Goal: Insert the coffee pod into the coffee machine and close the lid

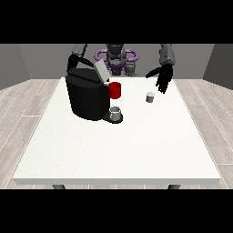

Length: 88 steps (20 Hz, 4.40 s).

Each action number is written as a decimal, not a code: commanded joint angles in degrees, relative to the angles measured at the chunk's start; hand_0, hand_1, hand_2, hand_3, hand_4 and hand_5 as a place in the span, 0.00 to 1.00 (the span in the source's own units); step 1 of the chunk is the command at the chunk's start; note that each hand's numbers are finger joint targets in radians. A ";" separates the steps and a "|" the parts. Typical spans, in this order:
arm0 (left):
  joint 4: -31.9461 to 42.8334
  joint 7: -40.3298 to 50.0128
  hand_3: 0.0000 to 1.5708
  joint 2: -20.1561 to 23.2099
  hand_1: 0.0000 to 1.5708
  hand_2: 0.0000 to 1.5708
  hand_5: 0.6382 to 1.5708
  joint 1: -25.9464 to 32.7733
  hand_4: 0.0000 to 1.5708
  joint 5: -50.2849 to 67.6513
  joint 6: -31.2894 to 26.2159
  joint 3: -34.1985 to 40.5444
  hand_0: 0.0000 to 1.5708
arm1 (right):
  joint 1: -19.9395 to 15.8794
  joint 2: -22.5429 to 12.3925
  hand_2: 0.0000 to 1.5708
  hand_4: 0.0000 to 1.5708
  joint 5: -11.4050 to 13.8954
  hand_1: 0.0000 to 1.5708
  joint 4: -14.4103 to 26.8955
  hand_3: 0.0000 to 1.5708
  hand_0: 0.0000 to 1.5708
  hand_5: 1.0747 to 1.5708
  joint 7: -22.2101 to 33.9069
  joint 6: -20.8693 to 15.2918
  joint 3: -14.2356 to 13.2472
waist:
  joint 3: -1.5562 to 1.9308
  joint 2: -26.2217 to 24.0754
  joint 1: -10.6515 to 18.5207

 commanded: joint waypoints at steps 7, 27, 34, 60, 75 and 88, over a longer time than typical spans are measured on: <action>15.72 -5.67 0.00 -0.25 0.00 0.00 1.00 -6.45 0.00 -9.28 3.38 -1.29 0.00 | -1.01 0.53 0.00 0.00 1.51 0.00 1.59 0.00 0.00 1.00 2.37 -1.02 0.88 | 0.00 3.19 -1.06; 26.79 -7.78 0.52 -2.19 0.56 0.64 1.00 -14.61 0.18 -30.43 12.27 -10.24 0.56 | -9.85 0.47 0.00 0.00 -1.34 0.00 14.04 0.00 0.00 1.00 0.72 -1.29 -2.10 | 0.01 4.81 0.86; 31.20 -8.75 0.59 -5.05 0.55 0.65 1.00 -14.75 0.26 -32.61 8.84 -10.24 0.55 | -4.85 0.85 0.00 0.00 -3.48 0.00 16.03 0.00 0.00 1.00 -1.06 1.66 -1.83 | 0.01 -1.38 0.96; 26.11 -4.00 0.85 -8.53 0.91 0.89 1.00 -33.39 0.35 -26.86 -11.91 -3.15 0.91 | -9.08 1.55 0.00 0.00 1.12 0.00 25.83 0.00 0.00 1.00 -0.25 -4.08 -1.85 | 0.02 -7.97 1.34; 28.62 0.91 0.81 -5.12 0.75 0.80 1.00 -46.37 0.31 -23.90 -14.20 4.35 0.75 | -13.47 -1.00 0.00 0.00 -1.23 0.00 18.23 0.00 0.00 1.00 2.35 -0.77 -2.82 | 0.02 -3.16 -6.00; 30.17 -0.97 0.79 -3.12 0.77 0.81 1.00 -50.90 0.30 -25.38 -13.28 4.38 0.77 | -16.46 -2.38 0.00 0.00 -2.00 0.00 18.26 0.00 0.00 1.00 -0.27 -1.82 -6.02 | 0.04 4.51 -5.98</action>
